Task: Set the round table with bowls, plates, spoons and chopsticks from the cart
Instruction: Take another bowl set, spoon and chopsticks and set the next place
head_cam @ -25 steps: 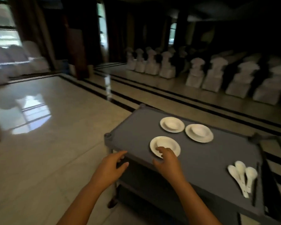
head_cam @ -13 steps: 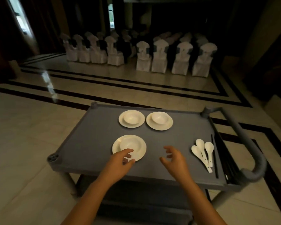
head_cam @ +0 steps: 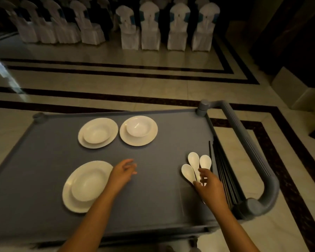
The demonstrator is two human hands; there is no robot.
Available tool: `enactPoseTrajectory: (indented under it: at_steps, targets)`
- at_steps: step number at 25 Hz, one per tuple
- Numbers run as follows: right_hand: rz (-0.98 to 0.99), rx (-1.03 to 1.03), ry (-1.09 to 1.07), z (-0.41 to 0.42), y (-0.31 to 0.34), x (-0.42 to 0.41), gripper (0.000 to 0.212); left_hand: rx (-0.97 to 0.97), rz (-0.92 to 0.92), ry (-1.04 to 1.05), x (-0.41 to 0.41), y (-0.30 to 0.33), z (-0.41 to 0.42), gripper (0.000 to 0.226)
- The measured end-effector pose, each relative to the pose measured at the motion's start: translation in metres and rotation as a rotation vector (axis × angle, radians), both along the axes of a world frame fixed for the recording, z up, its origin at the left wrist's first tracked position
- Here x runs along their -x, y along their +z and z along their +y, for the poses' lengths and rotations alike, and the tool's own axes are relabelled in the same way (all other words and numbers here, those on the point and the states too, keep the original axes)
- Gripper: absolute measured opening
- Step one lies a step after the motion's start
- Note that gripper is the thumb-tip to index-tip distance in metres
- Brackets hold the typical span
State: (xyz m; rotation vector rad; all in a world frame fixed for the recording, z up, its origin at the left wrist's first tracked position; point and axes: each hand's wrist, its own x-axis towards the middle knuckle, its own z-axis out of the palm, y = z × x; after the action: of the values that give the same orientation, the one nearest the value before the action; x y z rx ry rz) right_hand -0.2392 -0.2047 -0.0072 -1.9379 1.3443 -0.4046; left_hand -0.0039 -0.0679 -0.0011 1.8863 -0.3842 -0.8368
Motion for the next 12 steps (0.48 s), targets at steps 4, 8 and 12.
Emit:
enactPoseTrajectory:
  at_steps: [4, 8, 12]
  targets:
    - [0.116, 0.022, -0.026, -0.009, -0.014, 0.001, 0.028, 0.108, 0.314, 0.173, -0.029, -0.019, -0.030, 0.025]
    - [0.351, 0.146, 0.046, 0.002, -0.022, -0.009, 0.020, 0.154, 0.433, 0.268, -0.065, -0.032, -0.057, 0.038]
    - [0.517, 0.242, -0.004, 0.010, -0.022, -0.022, 0.021, 0.155, 0.465, 0.323, -0.089, -0.036, -0.091, 0.042]
